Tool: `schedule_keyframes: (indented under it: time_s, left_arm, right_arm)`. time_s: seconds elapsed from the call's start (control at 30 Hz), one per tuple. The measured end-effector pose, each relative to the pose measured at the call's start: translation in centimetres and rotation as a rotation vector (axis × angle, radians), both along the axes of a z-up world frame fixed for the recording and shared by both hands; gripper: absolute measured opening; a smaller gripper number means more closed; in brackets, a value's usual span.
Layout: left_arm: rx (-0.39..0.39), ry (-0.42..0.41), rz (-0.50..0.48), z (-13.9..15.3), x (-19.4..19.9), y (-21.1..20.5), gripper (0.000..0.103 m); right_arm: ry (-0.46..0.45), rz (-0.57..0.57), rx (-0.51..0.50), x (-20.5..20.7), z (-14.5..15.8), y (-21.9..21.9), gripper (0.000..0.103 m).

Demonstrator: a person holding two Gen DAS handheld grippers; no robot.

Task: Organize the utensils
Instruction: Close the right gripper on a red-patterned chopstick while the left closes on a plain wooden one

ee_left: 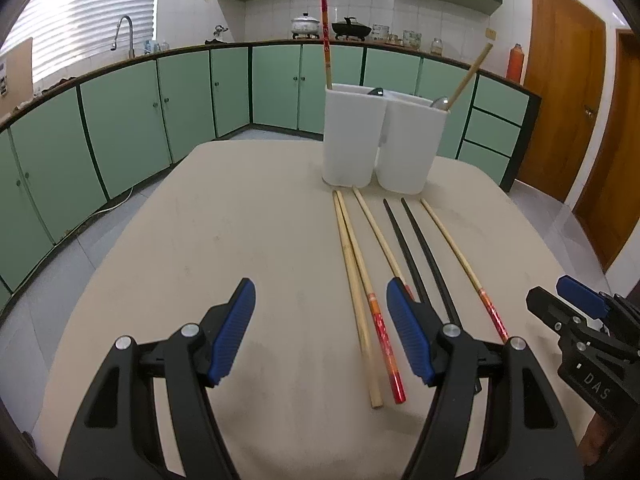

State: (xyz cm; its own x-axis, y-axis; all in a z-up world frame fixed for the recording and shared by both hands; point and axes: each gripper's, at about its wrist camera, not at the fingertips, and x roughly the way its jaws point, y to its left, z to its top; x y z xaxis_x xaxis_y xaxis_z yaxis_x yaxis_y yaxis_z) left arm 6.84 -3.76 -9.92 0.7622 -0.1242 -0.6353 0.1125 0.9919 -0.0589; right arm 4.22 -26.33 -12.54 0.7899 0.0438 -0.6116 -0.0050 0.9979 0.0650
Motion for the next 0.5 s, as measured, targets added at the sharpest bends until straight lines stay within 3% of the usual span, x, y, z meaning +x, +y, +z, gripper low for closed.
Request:
schedule_keyframes:
  time_s: [0.17, 0.5]
  left_arm:
    - [0.009, 0.033, -0.007, -1.3, -0.2, -0.5, 0.065]
    - [-0.002, 0.09, -0.018, -2.5, 0.3, -0.8, 0.06]
  right_arm:
    - [0.037, 0.011, -0.004, 0.0, -1.1, -0.1, 0.041]
    - [0.078, 0.023, 0.014, 0.6, -2.0, -0.2, 0.035]
